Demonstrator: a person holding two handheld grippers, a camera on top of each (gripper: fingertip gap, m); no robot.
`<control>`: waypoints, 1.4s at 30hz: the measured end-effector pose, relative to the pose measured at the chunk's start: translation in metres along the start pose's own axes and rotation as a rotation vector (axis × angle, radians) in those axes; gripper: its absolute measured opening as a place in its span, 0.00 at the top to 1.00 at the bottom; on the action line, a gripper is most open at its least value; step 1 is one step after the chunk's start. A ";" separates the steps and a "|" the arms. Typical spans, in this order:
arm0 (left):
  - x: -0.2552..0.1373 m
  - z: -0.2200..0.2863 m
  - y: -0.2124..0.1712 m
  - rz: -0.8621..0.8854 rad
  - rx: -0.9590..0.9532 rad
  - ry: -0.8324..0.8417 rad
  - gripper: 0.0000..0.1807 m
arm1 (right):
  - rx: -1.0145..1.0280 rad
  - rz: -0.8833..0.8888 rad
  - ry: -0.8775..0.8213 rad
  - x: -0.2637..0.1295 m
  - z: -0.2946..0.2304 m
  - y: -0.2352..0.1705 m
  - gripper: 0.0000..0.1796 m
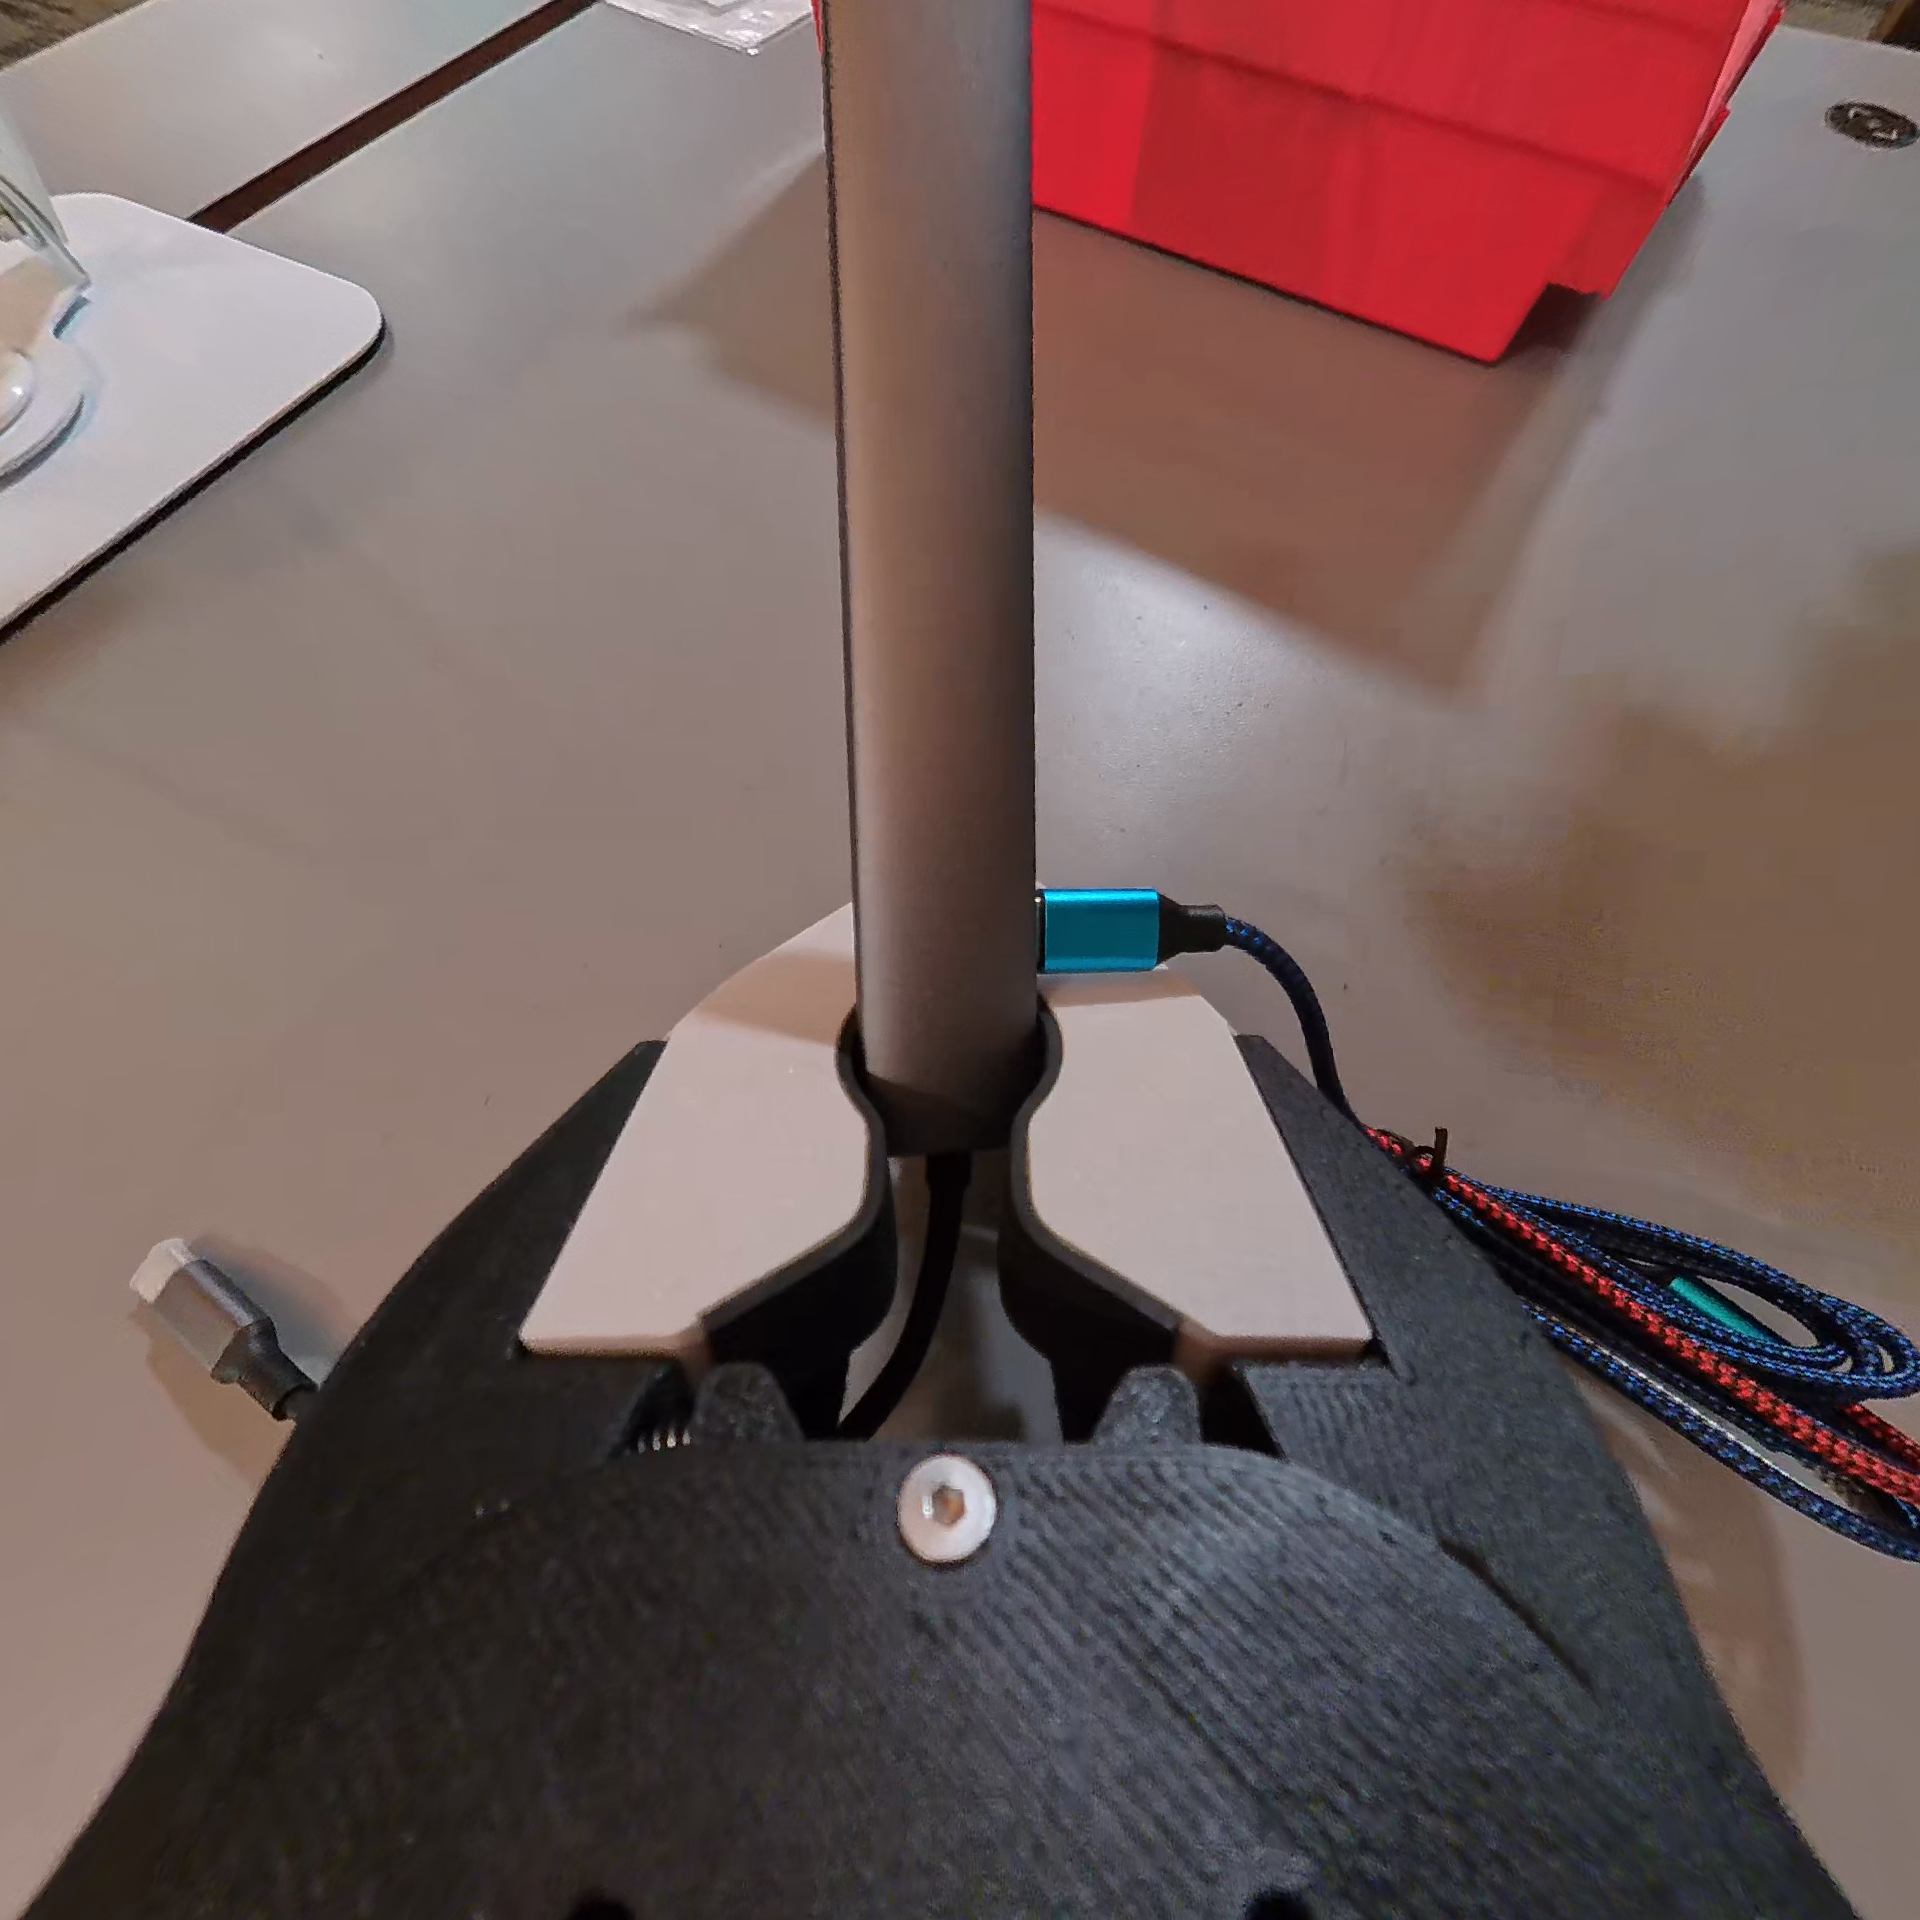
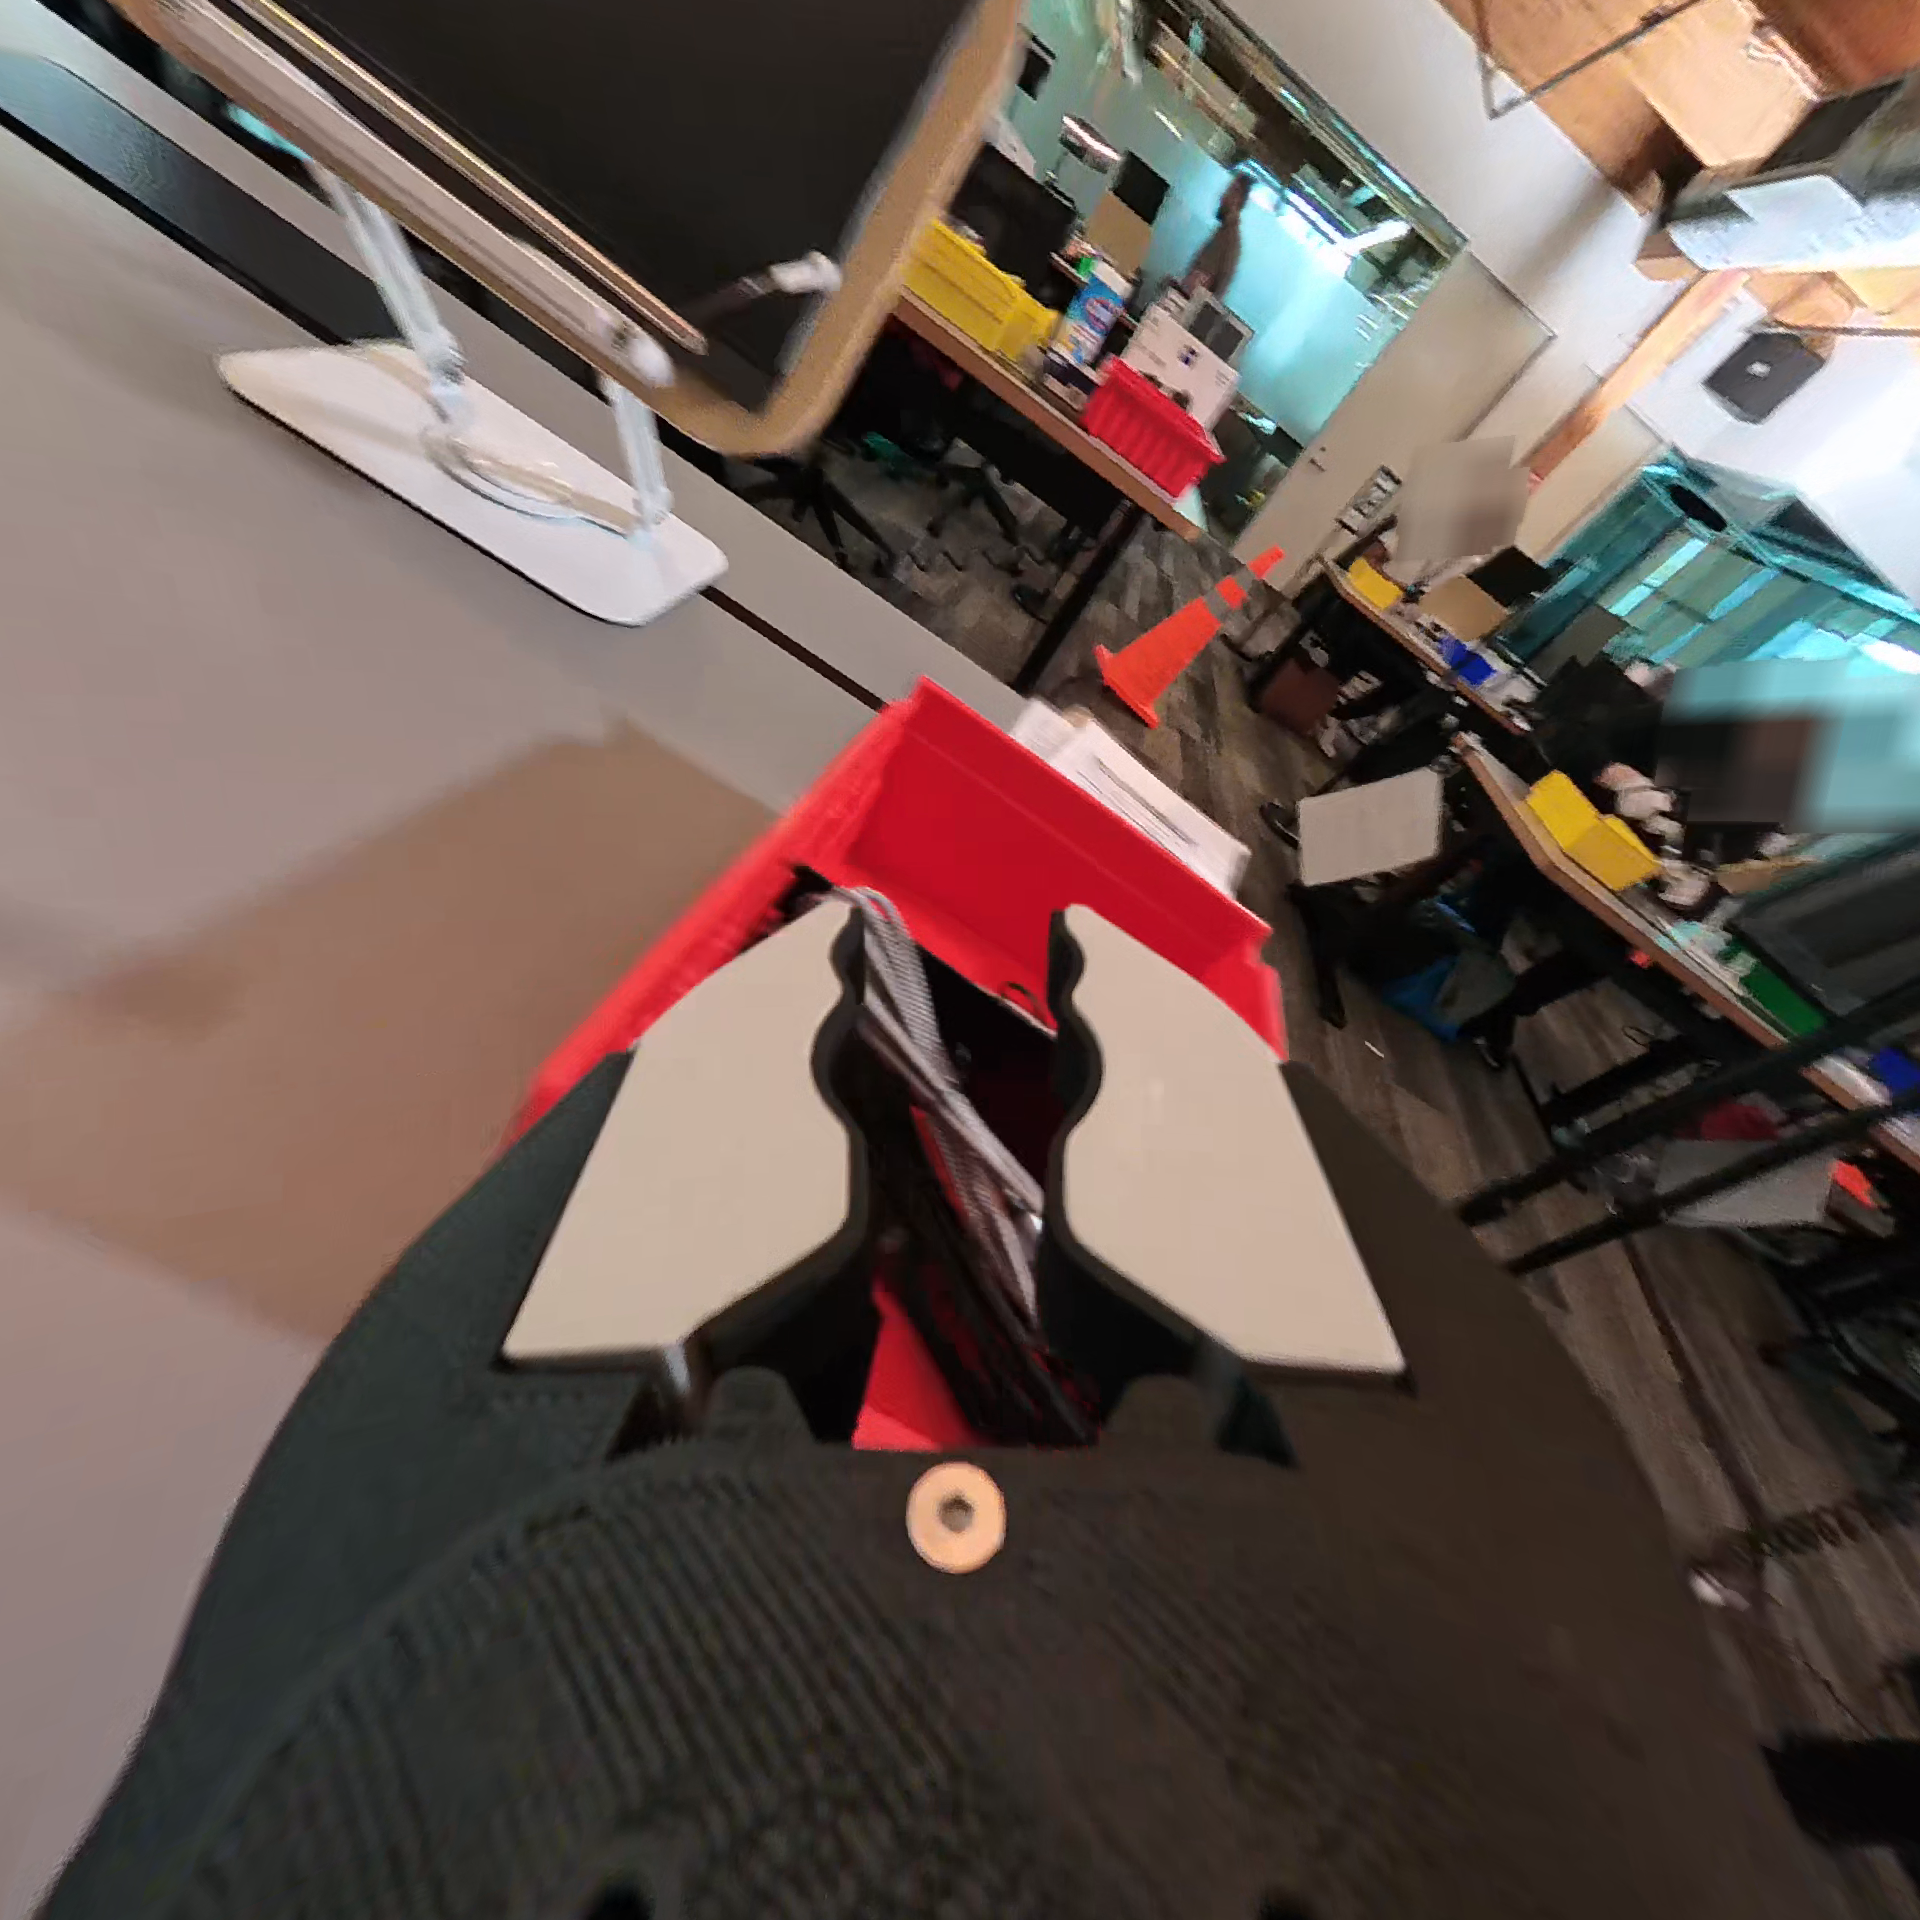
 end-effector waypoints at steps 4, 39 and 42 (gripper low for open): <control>0.001 0.008 0.003 0.017 -0.058 -0.045 0.89 | 0.135 0.107 0.258 0.001 -0.090 0.042 0.80; 0.015 0.079 0.021 -0.032 0.078 -0.074 0.87 | 0.782 -0.090 0.859 -0.003 -0.275 0.056 0.95; -0.019 -0.024 0.021 0.036 -0.141 0.212 0.89 | 0.705 -0.125 0.908 -0.020 -0.281 0.051 0.96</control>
Point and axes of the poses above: each gripper's, where its closed fingertips meet, x out along the fingers, y out of its top, z = x × y across the jaws, the point moved 1 cm from there along -x, back along the fingers, and after that the axes turned 2 degrees about z, right-handed, at the moved point
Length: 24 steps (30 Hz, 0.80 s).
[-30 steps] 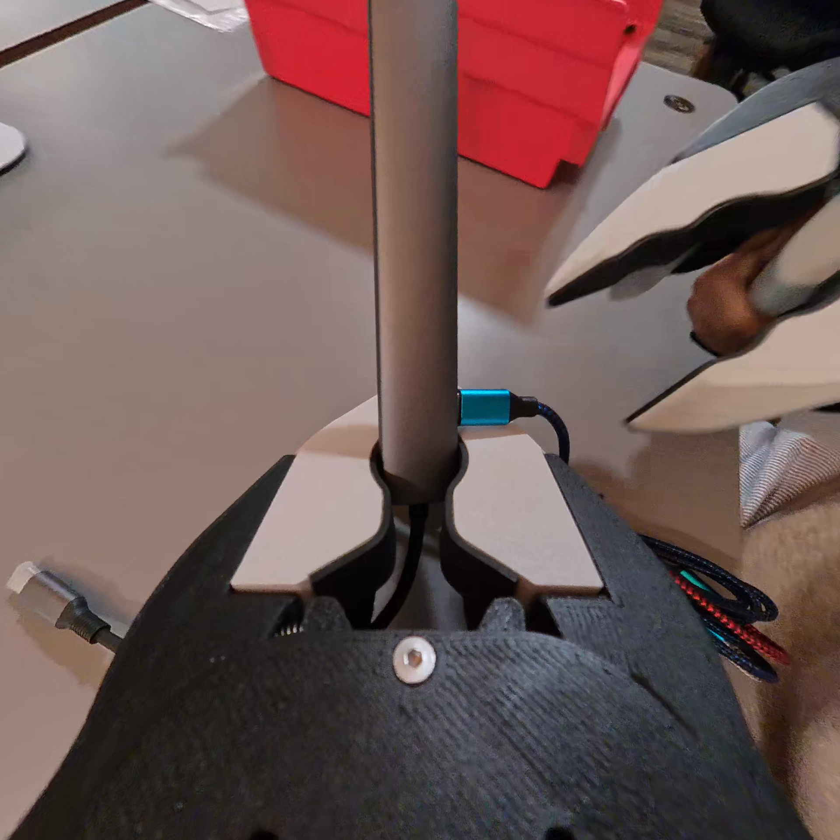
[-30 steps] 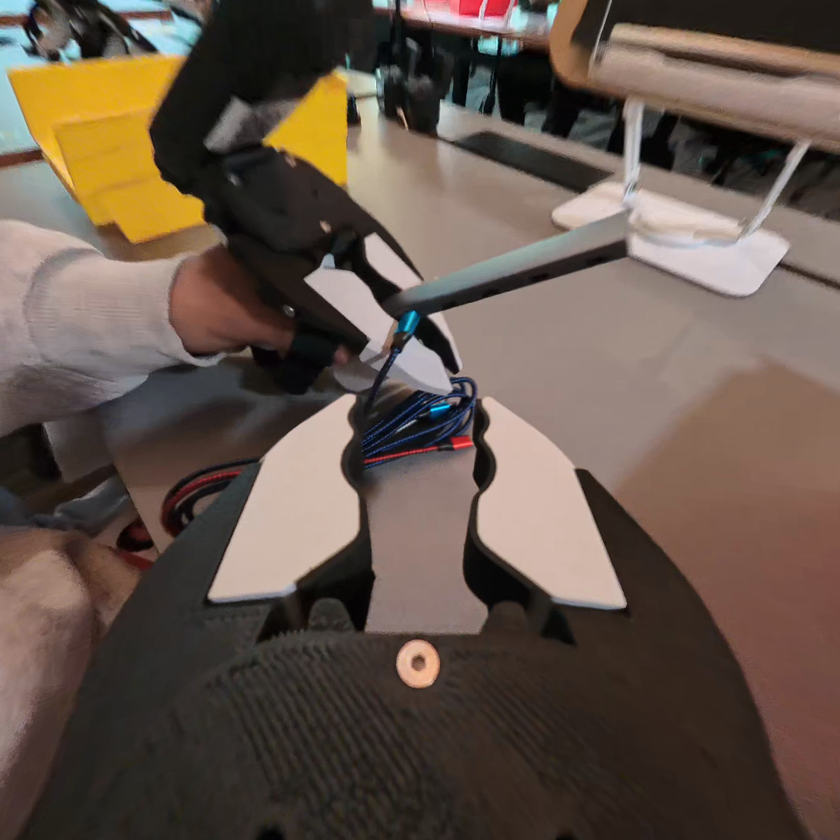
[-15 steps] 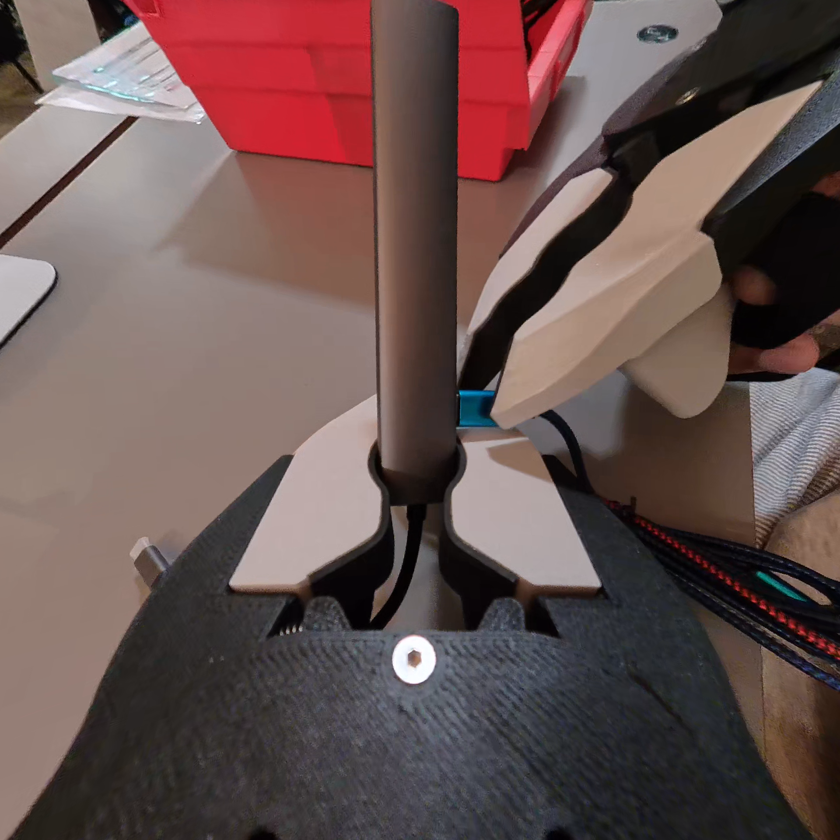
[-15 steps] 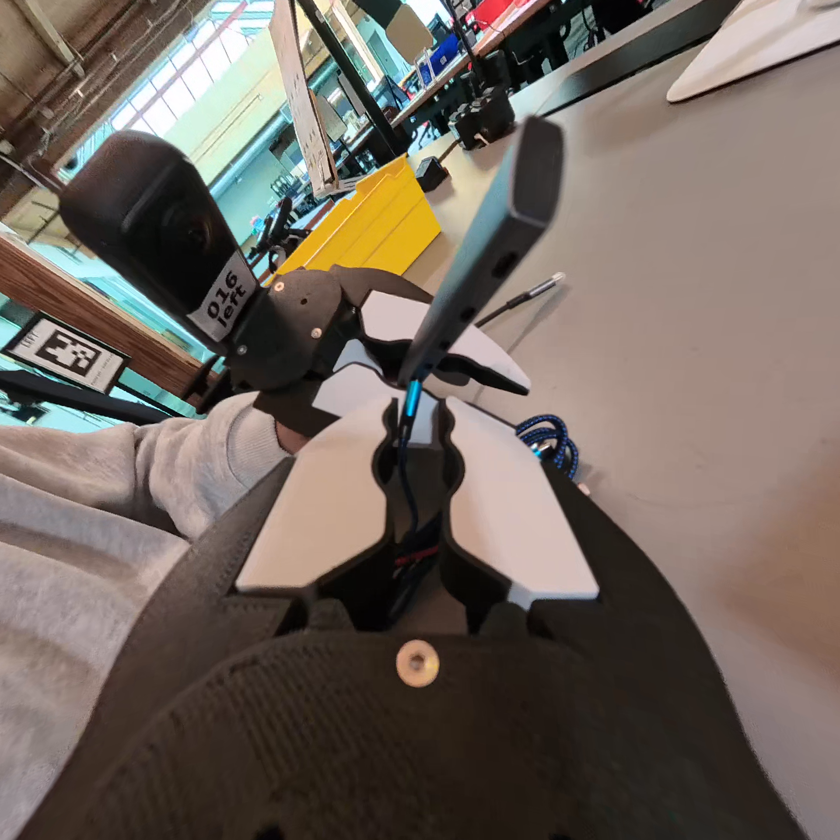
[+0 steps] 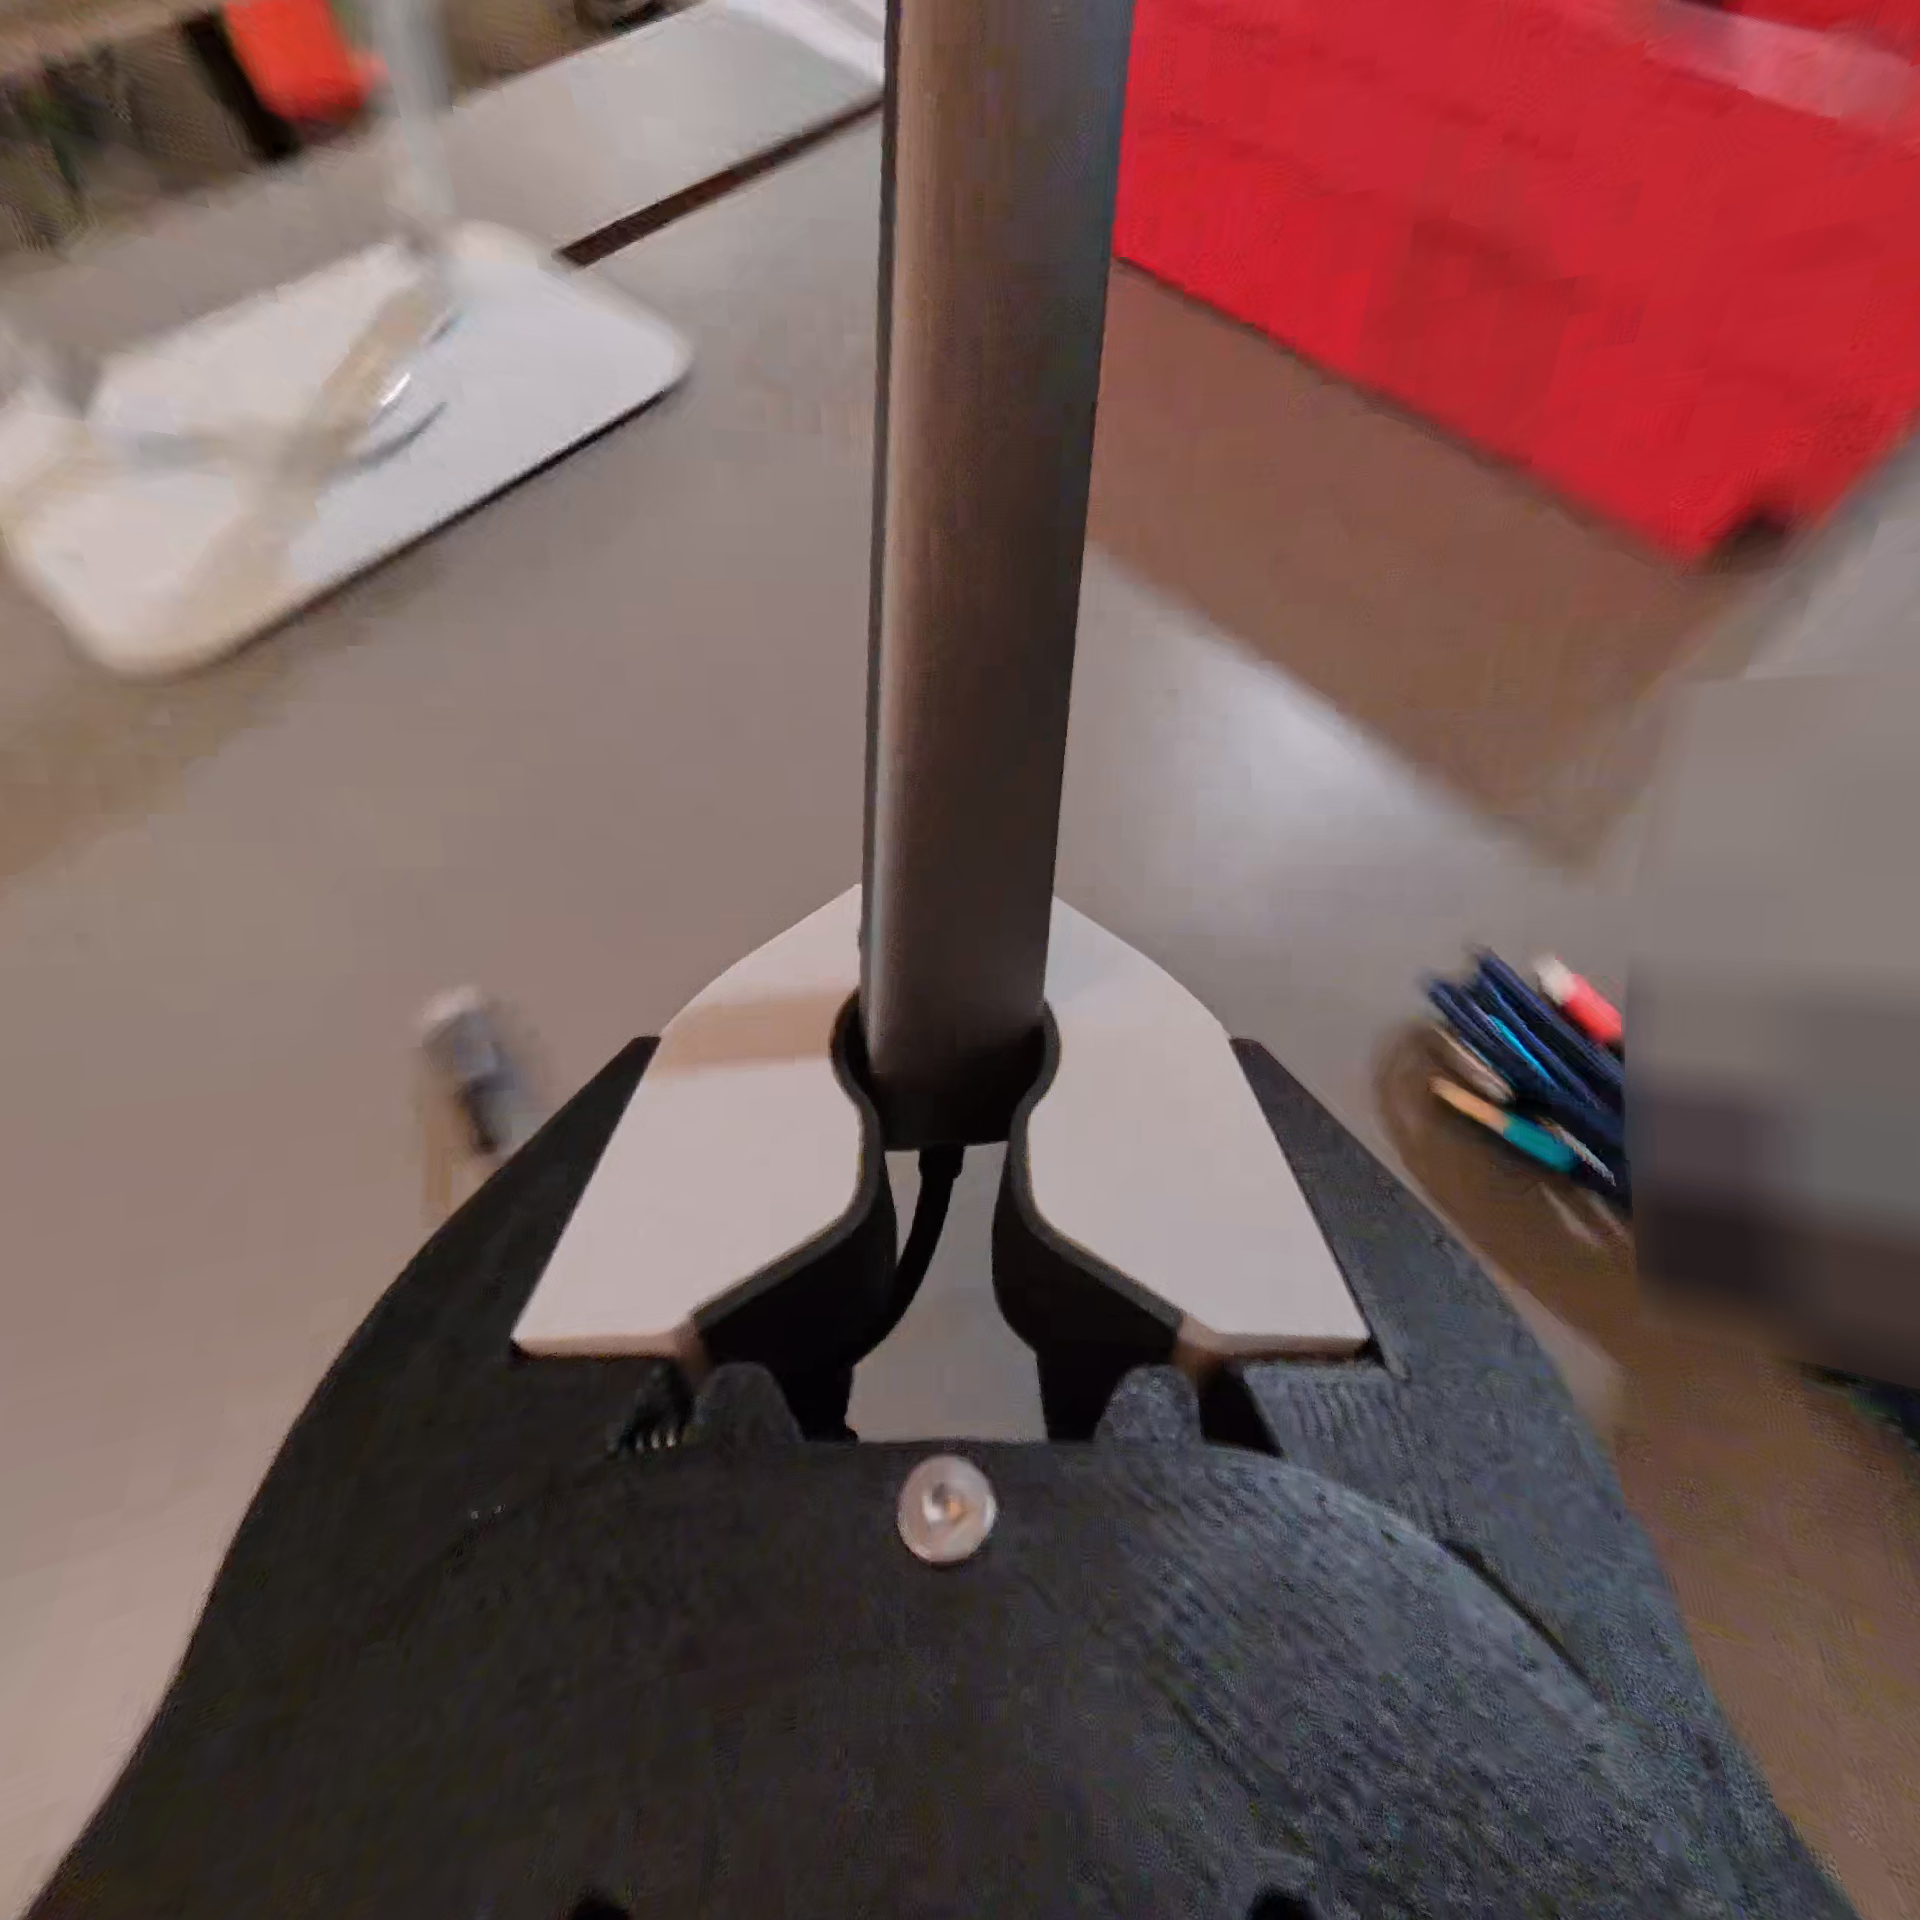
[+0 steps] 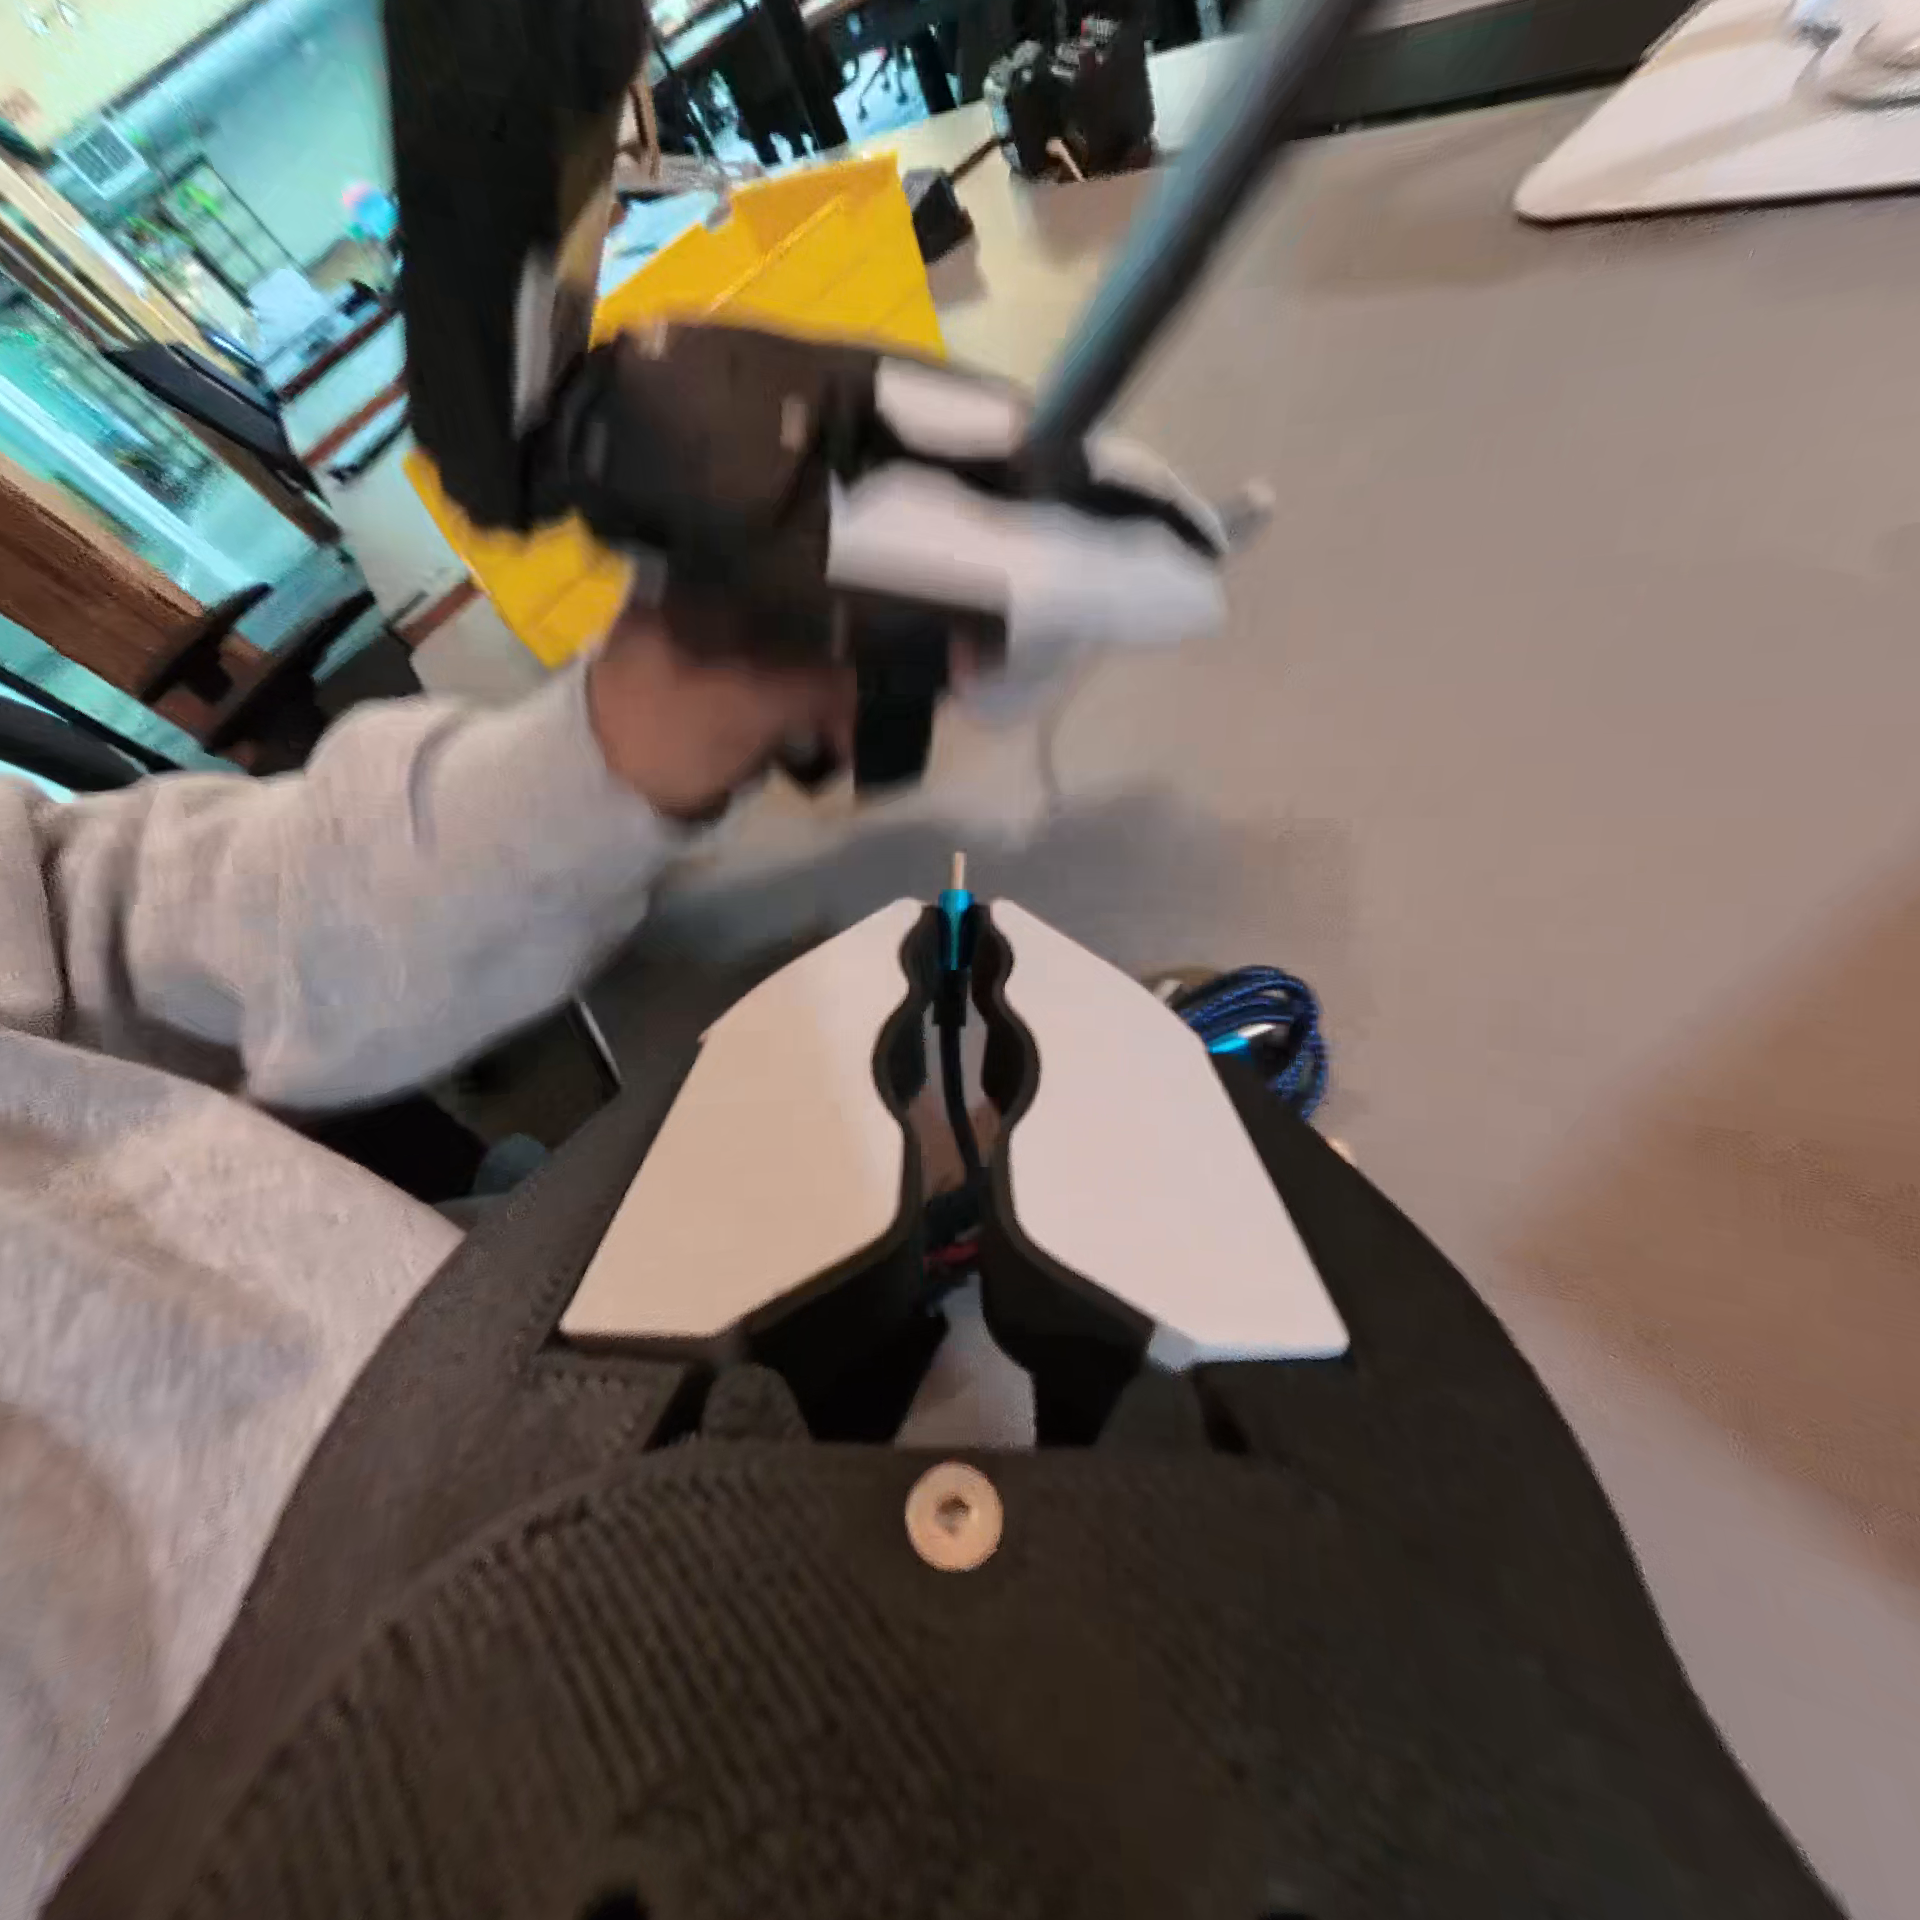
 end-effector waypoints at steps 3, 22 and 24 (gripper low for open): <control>-0.034 -0.041 0.011 0.150 -0.262 -0.084 0.89 | -0.086 0.056 -0.106 -0.018 0.007 0.010 0.96; -0.008 0.000 -0.008 0.090 -0.119 -0.233 0.88 | -0.055 -0.316 -0.362 -0.017 0.067 -0.052 0.62; -0.007 0.004 -0.010 0.078 -0.100 -0.240 0.88 | -0.086 -0.315 -0.317 -0.012 0.064 -0.051 0.85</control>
Point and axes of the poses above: each gripper's, where its closed fingertips meet, x out along the fingers, y out of its top, z = x × y across the jaws, the point moved 1 cm from there along -x, back along the fingers, and after that the axes turned 2 degrees about z, right-handed, at the moved point
